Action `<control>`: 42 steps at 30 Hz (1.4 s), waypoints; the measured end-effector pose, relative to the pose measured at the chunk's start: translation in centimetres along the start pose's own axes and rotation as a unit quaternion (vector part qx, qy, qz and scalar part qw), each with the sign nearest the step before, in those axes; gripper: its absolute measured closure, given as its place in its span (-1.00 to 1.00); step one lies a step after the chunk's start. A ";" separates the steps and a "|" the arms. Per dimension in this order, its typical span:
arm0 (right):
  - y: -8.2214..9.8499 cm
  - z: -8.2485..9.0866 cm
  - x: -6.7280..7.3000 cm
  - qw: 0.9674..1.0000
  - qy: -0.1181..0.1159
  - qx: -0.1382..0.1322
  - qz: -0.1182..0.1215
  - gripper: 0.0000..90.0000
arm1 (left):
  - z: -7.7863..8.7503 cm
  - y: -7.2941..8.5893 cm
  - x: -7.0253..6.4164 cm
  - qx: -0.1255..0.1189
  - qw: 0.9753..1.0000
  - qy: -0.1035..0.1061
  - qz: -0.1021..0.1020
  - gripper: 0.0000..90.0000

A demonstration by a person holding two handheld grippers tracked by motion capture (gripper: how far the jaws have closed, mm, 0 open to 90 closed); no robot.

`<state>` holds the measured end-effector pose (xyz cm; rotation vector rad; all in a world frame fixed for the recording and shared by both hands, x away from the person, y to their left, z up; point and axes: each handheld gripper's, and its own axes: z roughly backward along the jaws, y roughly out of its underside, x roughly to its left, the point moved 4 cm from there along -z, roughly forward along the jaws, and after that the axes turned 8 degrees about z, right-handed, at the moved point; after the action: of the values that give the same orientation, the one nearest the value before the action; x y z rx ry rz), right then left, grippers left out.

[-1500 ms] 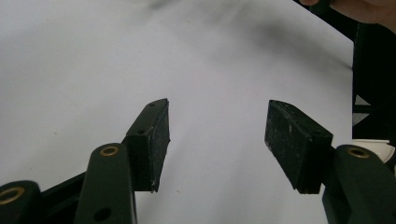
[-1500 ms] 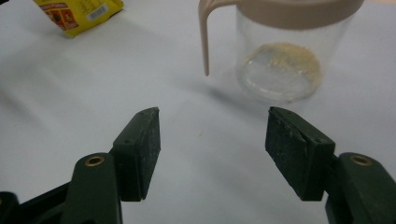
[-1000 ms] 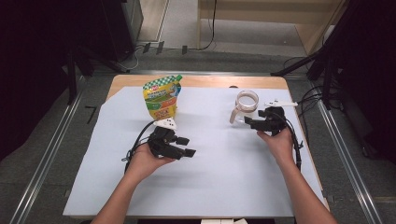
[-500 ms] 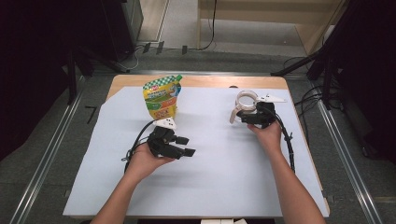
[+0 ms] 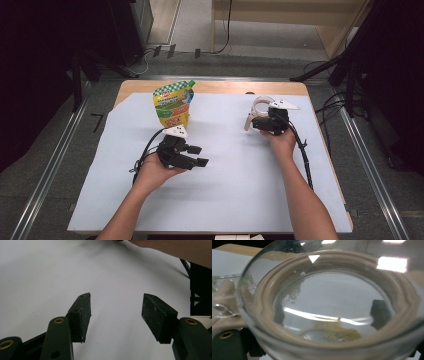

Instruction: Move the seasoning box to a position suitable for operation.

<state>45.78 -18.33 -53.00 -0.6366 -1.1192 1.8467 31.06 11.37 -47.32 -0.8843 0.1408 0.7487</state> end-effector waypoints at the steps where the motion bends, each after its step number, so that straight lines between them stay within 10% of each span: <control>1: 0.0 0.0 -0.1 1.000 -0.002 0.000 0.002 -0.75 | 0.0 0.0 0.0 0.000 1.000 -0.001 0.001 -0.08; 20: -1.0 1.9 1.0 1.000 -0.017 0.008 0.020 -0.73 | 0.1 0.0 0.2 0.000 1.000 0.000 0.003 -0.07; 30: -0.5 5.7 2.8 0.997 -0.073 -0.009 0.005 -0.73 | -0.3 0.3 0.2 0.013 1.000 -0.005 0.000 -0.06; 42: 0.9 8.6 5.5 0.993 -0.112 -0.015 0.040 -0.73 | -0.7 0.4 0.3 0.023 1.000 -0.002 0.000 -0.07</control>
<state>36.09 -17.60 -49.70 -0.5063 -1.2862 2.0110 31.10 11.15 -48.16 -0.8383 0.1535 0.7449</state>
